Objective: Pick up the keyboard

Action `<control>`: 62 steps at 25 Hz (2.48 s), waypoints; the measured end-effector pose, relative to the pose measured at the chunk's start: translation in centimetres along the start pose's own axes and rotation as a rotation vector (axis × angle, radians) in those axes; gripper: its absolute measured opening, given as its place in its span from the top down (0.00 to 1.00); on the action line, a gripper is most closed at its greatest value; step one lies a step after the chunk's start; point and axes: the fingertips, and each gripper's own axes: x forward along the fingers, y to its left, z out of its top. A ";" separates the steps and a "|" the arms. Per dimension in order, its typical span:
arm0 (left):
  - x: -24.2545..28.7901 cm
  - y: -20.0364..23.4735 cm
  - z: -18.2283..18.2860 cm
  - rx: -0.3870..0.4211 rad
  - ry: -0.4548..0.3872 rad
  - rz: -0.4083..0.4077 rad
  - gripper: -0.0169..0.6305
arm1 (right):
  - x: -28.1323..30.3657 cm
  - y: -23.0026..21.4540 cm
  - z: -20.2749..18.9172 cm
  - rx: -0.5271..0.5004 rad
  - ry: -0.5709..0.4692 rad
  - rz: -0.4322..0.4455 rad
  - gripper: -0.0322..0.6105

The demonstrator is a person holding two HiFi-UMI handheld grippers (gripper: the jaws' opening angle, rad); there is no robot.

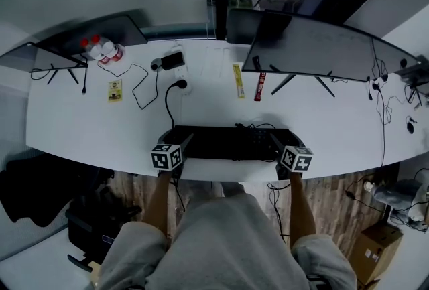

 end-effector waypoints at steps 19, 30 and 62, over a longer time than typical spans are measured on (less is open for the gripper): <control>-2.2 -0.9 3.0 -0.008 -0.108 -0.004 0.50 | -2.0 1.5 3.9 -0.054 -0.104 0.009 0.43; -5.4 -1.9 9.3 0.058 -0.242 -0.004 0.50 | -4.4 3.8 9.0 -0.084 -0.244 0.029 0.43; -8.6 -4.2 17.1 0.150 -0.404 -0.064 0.50 | -9.0 6.5 16.2 -0.168 -0.465 0.013 0.44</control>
